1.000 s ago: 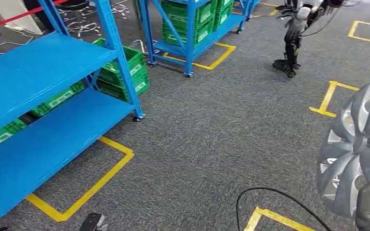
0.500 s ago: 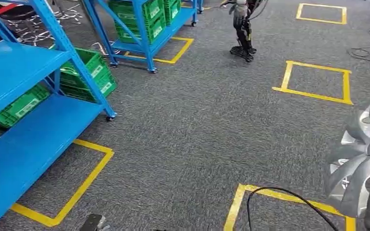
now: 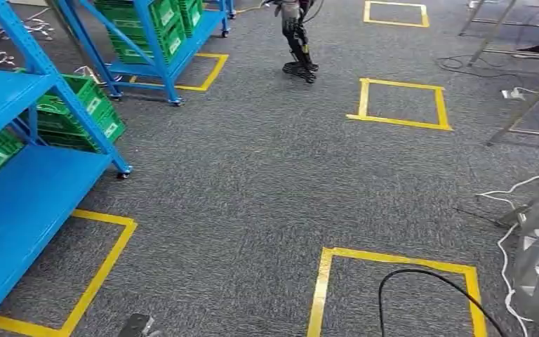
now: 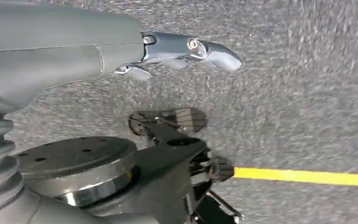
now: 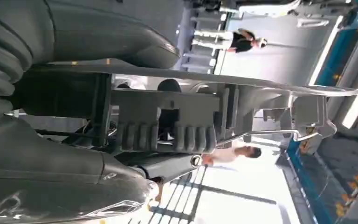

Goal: Take the parts from the cabinet and place them on the table.

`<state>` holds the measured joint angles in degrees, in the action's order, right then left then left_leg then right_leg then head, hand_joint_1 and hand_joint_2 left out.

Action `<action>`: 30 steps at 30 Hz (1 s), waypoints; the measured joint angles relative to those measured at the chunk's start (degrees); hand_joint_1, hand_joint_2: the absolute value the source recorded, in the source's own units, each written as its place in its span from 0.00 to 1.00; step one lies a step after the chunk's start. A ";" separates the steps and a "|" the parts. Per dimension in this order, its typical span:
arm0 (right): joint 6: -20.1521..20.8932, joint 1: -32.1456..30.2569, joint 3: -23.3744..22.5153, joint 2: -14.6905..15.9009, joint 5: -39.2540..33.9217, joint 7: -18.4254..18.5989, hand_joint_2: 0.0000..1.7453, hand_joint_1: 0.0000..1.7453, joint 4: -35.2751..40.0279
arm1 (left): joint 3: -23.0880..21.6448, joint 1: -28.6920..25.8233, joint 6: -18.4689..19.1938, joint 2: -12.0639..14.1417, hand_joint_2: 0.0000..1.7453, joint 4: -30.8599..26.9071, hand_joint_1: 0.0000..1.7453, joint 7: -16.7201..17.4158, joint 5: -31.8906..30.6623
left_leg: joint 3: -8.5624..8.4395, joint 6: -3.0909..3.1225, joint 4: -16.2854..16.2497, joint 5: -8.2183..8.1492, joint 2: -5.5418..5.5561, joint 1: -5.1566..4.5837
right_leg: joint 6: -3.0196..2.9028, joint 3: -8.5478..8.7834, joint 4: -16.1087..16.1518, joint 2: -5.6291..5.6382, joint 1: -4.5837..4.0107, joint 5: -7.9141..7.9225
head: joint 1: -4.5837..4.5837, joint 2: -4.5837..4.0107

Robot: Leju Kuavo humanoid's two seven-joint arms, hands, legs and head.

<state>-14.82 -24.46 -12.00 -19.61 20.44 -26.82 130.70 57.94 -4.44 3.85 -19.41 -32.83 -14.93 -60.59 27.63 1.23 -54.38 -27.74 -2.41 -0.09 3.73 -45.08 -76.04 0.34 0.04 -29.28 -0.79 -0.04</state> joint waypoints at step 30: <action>-10.42 -3.05 4.92 -0.22 10.44 -1.75 1.00 1.00 7.76 | -1.53 -2.55 1.62 -0.22 1.00 -1.81 0.00 -2.36 -7.13 | 2.32 -1.18 -2.45 -0.79 1.79 0.60 | -1.41 3.51 -2.51 0.16 0.00 -6.63 | -0.98 -0.02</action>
<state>-25.25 -27.51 -7.08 -19.82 30.88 -28.57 138.46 56.41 -6.99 5.46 -19.63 -34.64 -17.29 -67.71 29.95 0.05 -56.83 -28.53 -0.61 0.51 2.31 -41.57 -78.55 0.50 0.05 -35.91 -1.77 -0.07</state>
